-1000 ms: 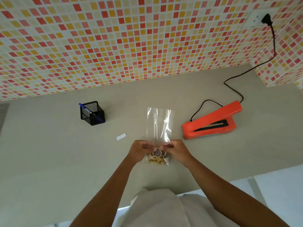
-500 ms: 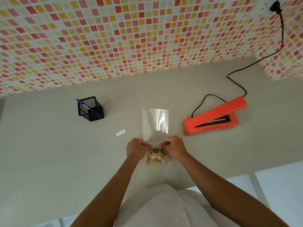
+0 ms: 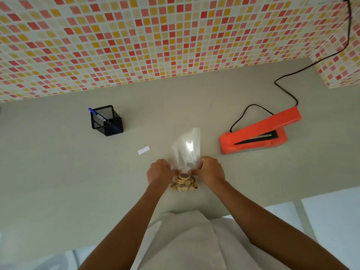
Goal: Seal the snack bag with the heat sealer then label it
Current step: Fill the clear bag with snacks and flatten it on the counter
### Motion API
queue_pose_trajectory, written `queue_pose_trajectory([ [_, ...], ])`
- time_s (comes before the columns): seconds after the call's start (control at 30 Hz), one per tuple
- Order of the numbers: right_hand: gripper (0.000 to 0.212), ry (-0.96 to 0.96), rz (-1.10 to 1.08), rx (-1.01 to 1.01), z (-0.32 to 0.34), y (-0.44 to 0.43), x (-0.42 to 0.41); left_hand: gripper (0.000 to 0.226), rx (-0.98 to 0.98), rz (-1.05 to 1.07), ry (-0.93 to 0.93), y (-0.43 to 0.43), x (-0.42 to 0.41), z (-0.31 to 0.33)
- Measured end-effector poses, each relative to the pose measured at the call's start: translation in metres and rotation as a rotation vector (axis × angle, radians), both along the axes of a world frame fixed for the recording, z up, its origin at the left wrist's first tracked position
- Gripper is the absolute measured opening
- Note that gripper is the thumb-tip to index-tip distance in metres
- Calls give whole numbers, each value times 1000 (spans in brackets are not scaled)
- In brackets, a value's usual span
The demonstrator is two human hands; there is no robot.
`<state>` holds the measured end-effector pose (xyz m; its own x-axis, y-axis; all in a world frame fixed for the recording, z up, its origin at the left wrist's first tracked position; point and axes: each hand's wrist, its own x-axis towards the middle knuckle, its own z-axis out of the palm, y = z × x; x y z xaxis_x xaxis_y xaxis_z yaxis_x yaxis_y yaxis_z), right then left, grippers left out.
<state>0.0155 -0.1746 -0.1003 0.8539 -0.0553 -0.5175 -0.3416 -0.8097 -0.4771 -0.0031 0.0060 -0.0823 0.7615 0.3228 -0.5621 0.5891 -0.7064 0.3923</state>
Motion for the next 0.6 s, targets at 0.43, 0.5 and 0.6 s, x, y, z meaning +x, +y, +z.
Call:
queue_pose_trajectory([
  [0.43, 42, 84, -341, 998, 10, 32, 5, 63, 81, -42, 32, 1, 1, -3],
  [0.5, 46, 155, -394, 1045, 0, 34, 4, 64, 96, -54, 34, 1, -1, -4],
  [0.6, 50, 199, -389, 1066, -5, 29, 8, 64, 122, -84, 48, 1, 1, -6],
])
